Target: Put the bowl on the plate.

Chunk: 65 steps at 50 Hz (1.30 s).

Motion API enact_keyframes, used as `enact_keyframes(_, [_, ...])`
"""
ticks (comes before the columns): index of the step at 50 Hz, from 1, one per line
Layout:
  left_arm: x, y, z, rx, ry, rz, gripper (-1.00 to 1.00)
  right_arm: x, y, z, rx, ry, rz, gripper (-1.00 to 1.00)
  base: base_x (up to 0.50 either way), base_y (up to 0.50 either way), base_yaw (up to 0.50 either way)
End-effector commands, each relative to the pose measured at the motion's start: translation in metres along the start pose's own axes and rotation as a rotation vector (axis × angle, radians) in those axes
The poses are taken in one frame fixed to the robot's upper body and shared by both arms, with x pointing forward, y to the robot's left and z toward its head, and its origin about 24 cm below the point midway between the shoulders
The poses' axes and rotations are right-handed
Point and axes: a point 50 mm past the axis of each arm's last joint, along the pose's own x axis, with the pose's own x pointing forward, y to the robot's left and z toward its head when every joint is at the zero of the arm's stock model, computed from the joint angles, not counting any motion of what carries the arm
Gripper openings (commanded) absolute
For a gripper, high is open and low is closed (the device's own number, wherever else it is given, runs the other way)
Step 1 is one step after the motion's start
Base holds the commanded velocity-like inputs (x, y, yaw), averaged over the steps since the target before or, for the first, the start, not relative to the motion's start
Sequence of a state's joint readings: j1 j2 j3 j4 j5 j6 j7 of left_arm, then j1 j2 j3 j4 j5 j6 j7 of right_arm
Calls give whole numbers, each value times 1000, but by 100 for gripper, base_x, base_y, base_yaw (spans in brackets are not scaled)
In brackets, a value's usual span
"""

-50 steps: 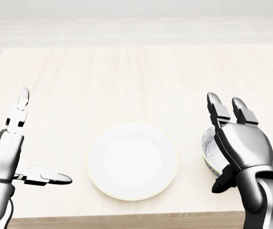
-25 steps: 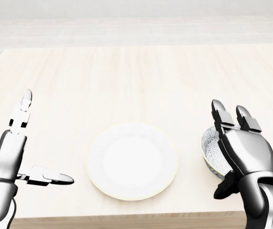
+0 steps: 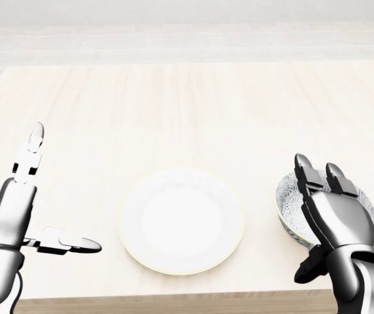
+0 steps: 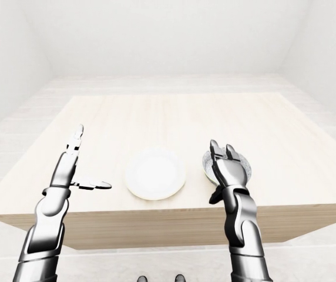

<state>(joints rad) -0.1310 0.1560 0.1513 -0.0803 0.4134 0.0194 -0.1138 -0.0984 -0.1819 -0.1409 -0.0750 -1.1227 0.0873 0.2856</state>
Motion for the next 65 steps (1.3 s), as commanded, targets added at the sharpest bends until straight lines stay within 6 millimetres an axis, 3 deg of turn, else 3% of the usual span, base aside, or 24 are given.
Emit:
enact_keyframes(1, [-2, 1, 1, 4, -4, 3, 100, -2, 12, -7, -27, 26, 39, 100, 0, 0, 0])
enact_keyframes(22, [0, 1, 0, 10, 1, 8, 100, -17, 7, -12, -146, 71, 52, 100, 0, 0, 0])
enact_keyframes(46, [0, -3, -6, 17, 3, 1, 100, -14, 4, -24, -244, 143, 65, 100, 0, 0, 0])
enact_keyframes(65, [-1, 3, -2, 14, 6, 3, 100, -9, 7, -29, -270, 160, 81, 100, 0, 0, 0])
